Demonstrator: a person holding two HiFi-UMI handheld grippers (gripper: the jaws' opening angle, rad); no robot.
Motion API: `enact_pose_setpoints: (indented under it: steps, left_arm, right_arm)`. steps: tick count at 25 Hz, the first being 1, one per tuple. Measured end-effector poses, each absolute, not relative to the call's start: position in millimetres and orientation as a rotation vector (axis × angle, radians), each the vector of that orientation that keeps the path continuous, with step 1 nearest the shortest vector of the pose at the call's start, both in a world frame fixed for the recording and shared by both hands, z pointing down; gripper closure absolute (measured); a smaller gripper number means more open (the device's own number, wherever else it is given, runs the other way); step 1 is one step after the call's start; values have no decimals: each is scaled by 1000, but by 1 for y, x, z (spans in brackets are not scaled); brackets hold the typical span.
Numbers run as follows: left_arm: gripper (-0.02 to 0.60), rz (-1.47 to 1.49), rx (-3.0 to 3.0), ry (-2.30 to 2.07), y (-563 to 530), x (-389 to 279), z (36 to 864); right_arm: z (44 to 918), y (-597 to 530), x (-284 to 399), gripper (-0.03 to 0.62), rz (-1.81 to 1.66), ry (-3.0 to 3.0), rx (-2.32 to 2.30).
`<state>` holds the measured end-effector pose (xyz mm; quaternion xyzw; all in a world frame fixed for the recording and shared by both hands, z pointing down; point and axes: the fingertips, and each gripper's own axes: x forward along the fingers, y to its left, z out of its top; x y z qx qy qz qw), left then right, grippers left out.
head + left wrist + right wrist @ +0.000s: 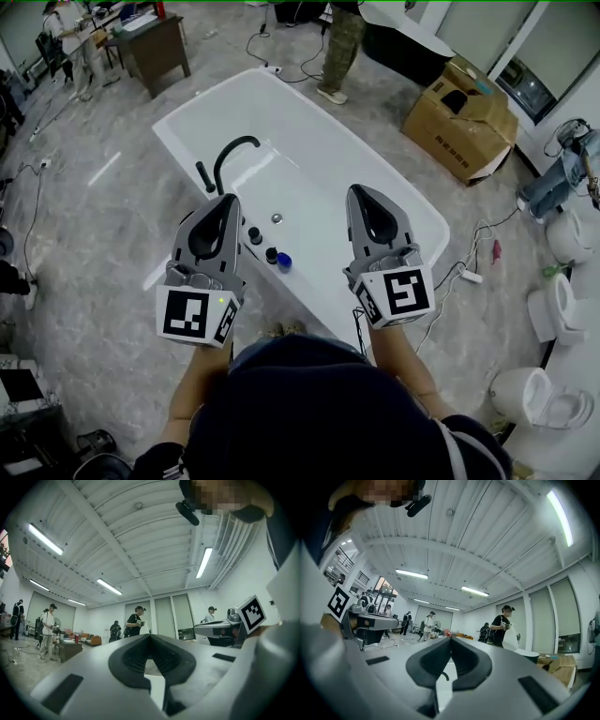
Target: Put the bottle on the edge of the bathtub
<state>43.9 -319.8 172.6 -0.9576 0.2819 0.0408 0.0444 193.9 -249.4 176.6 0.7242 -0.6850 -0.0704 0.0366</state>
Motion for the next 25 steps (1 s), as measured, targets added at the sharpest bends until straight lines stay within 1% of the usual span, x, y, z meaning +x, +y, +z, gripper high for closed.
enact_pose_setpoints:
  steps: [10, 25]
  left_arm:
    - [558, 116, -2927, 842, -312, 49, 174]
    - [558, 102, -2970, 807, -308, 54, 186]
  right_arm:
    - [177, -242, 195, 566, -247, -2091, 2187]
    - [187, -246, 191, 566, -193, -2127, 2161]
